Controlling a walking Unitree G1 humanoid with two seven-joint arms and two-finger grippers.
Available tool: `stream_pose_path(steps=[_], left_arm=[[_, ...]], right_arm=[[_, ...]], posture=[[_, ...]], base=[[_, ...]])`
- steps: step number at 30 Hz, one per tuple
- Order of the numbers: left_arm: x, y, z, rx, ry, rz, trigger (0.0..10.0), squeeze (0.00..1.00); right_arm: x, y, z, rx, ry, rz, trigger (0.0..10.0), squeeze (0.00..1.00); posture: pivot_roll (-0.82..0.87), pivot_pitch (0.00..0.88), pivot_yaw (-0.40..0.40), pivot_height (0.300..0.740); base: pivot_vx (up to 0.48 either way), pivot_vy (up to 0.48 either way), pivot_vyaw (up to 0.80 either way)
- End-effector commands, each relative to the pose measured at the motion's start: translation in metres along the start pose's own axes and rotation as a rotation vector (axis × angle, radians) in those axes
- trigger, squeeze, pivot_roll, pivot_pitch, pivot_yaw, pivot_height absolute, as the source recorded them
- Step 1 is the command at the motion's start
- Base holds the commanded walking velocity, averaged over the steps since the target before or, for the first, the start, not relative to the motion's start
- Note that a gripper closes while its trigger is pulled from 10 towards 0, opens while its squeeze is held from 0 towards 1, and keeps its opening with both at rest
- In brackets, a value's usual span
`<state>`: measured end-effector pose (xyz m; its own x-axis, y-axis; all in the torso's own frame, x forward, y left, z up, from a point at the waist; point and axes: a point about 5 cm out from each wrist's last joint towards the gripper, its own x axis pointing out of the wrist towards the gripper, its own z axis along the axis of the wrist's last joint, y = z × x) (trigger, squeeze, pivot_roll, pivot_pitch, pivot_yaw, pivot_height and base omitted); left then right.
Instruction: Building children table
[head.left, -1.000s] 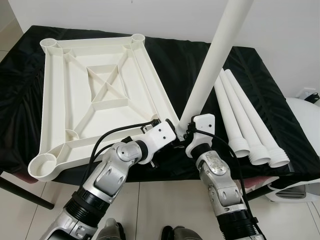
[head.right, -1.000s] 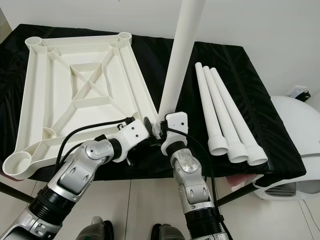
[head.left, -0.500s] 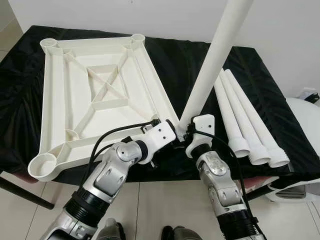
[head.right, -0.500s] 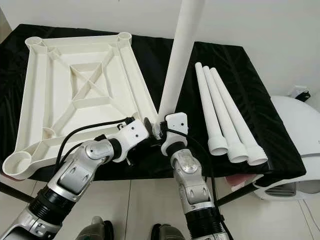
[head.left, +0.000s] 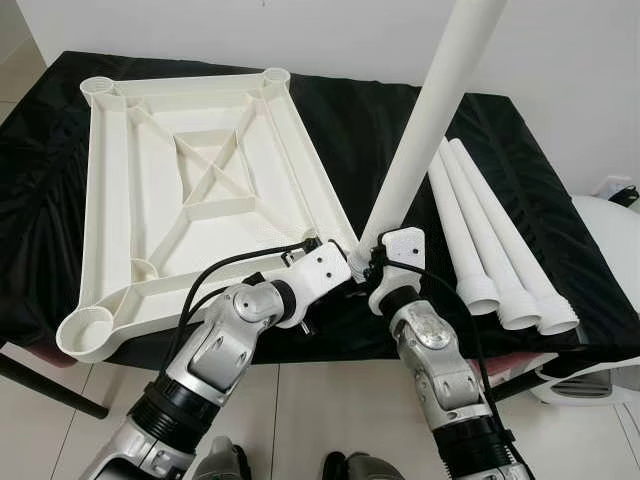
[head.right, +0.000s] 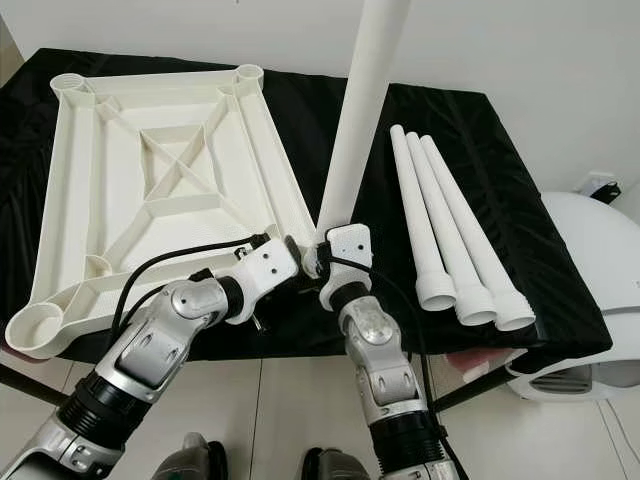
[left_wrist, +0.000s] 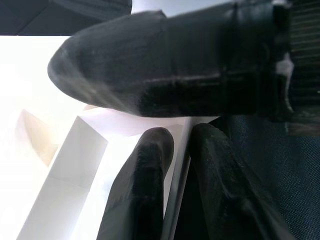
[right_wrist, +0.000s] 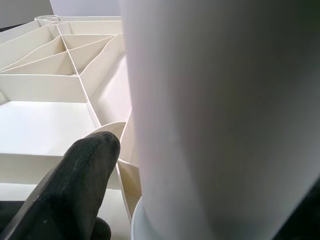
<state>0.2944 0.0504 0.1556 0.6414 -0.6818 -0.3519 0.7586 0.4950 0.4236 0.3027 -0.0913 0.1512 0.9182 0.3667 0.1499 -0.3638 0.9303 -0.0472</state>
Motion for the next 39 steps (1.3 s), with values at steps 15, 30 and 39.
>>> stream_pose_path(steps=[15, 30, 39], left_arm=[[0.0025, -0.0034, 0.0134, 0.043, -0.060, -0.019, 10.0, 0.00], [0.0006, -0.0027, 0.0123, 0.050, -0.057, -0.019, 10.0, 0.00], [-0.0009, -0.0015, 0.0123, 0.047, -0.058, -0.019, 10.0, 0.00]], right_arm=[[0.0015, -0.0086, -0.0033, -0.030, 0.013, -0.003, 10.0, 0.00], [0.0039, -0.0065, -0.0039, -0.029, 0.005, 0.018, 10.0, 0.00], [0.0074, -0.0061, -0.0008, -0.032, -0.013, 0.035, 10.0, 0.00]], posture=[[-0.10, 0.080, -0.061, 0.740], [-0.09, 0.072, -0.058, 0.740], [-0.07, 0.077, -0.041, 0.740]], base=[[0.000, 0.000, 0.00], [0.000, 0.000, 0.00], [0.000, 0.000, 0.00]])
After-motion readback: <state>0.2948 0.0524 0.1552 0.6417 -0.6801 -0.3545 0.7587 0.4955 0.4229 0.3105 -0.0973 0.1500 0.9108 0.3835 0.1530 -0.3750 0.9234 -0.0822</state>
